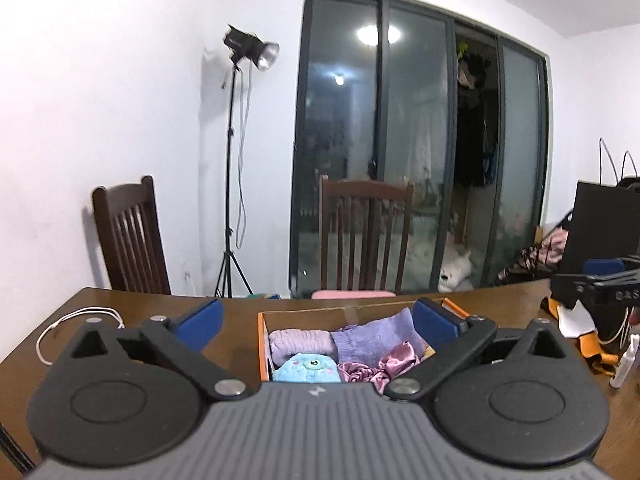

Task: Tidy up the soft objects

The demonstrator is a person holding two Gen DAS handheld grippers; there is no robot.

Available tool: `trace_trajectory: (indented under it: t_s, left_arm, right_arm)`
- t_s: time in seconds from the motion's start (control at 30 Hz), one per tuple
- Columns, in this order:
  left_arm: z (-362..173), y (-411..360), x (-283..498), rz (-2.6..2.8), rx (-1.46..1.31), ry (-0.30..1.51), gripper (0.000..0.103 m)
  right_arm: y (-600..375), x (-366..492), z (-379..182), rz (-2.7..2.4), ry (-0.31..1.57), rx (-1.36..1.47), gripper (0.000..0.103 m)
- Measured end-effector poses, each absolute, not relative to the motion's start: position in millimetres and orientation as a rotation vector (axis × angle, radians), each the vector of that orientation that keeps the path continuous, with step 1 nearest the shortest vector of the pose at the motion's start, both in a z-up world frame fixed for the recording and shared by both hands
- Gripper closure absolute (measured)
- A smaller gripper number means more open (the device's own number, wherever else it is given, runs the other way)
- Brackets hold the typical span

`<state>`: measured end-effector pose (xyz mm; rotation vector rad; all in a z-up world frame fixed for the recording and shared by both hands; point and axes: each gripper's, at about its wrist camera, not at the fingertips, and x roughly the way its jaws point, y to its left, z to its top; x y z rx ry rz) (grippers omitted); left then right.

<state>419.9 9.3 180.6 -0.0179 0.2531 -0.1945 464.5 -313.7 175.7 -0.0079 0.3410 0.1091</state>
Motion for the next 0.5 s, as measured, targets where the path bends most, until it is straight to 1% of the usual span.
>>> trace_trajectory:
  t_s: [0.23, 0.5]
  left_arm:
    - [184.3, 5.5, 376.4, -0.156, -0.038, 0.221, 0.0]
    - [184.8, 6.6, 317.4, -0.137, -0.032, 0.176, 0.0]
  right_arm:
    - [-329.1, 416.4, 177.9, 0.106, 0.277, 0.036, 0.003]
    - [-315.7, 358.7, 175.2, 0.124, 0.217, 0.028, 0.002]
